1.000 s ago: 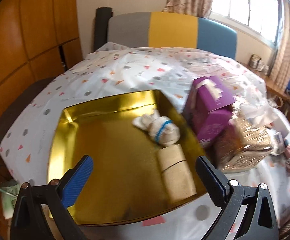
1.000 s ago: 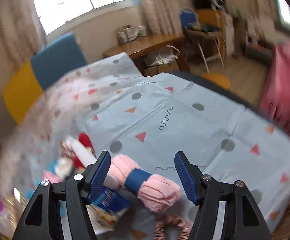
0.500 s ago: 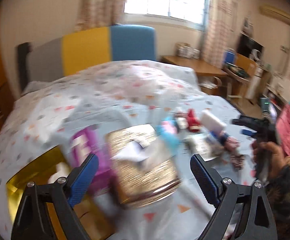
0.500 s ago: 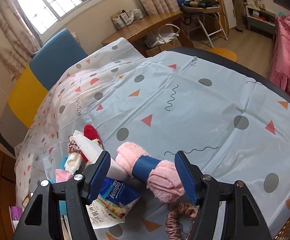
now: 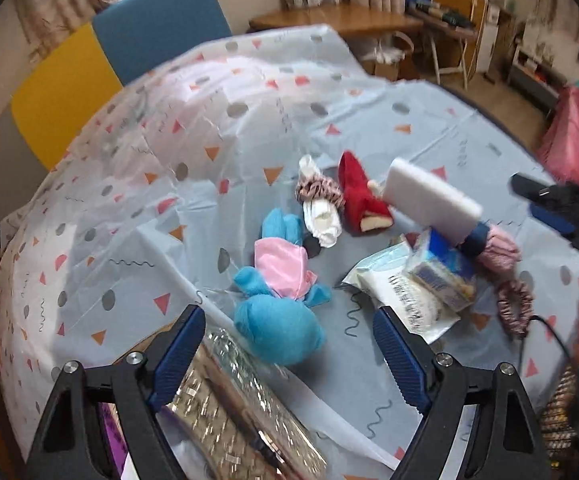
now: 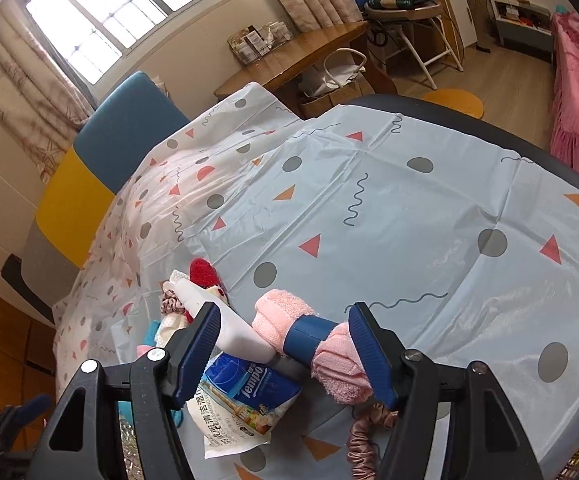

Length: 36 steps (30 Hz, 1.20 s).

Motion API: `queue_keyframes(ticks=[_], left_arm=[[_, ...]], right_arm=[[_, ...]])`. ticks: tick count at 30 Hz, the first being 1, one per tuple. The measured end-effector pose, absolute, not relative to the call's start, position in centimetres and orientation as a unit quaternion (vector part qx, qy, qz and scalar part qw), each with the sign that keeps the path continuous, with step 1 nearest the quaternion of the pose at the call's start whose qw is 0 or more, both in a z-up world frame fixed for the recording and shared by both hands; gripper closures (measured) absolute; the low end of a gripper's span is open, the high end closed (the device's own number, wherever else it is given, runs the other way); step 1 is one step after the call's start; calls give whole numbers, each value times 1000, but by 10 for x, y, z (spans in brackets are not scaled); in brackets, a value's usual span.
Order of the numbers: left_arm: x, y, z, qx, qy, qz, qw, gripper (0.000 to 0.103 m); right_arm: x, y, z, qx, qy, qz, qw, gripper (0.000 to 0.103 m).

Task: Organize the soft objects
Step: 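Move the left gripper to the blue plush while the right returns to the pile, then grasp the blue plush with the left gripper while the right grasps the white foam bar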

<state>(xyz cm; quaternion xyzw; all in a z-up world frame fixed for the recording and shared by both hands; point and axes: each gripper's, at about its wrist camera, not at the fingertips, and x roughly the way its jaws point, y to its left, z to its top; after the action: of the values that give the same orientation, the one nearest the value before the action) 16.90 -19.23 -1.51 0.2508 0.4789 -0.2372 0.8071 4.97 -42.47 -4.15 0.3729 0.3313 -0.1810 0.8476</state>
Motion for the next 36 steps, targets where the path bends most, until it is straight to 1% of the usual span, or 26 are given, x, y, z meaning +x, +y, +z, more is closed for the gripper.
queue_keyframes(ticks=[4,8,10,12,13,14,15,16,19,21,24,31,36], left_arm=[[190,-209,-47,286,507,-216,784,16],[210,-219,-70,290,534,-200,769,16],[216,-224,-81,295,551,-196,755,17],[219,-230,-91,314,555,-188,747,23],[220,-232,-95,319,558,-186,743,23],[221,-233,-99,319,564,-187,738,29],[222,-233,-103,321,571,-184,733,43],[223,-232,-107,327,572,-175,732,49],[220,-228,-113,327,566,-175,736,55],[216,-227,-110,324,557,-180,743,63],[214,-221,-101,297,555,-185,755,66],[204,-202,-67,233,541,-197,784,67],[192,-186,-35,181,521,-214,807,67]], right_arm=[[52,-425,-43,382,335,-169,845,35],[54,-422,-44,382,341,-159,844,35],[55,-422,-44,383,341,-154,845,35],[54,-423,-44,383,340,-155,844,35],[54,-423,-44,385,340,-155,844,35],[54,-424,-45,388,340,-154,843,35],[54,-424,-45,390,340,-153,842,35],[54,-424,-45,389,340,-153,842,35],[55,-423,-46,387,344,-151,842,35],[56,-422,-46,384,345,-150,844,35],[57,-420,-45,374,343,-146,849,35],[67,-410,-41,332,348,-141,865,35],[83,-389,-34,255,358,-141,887,35]])
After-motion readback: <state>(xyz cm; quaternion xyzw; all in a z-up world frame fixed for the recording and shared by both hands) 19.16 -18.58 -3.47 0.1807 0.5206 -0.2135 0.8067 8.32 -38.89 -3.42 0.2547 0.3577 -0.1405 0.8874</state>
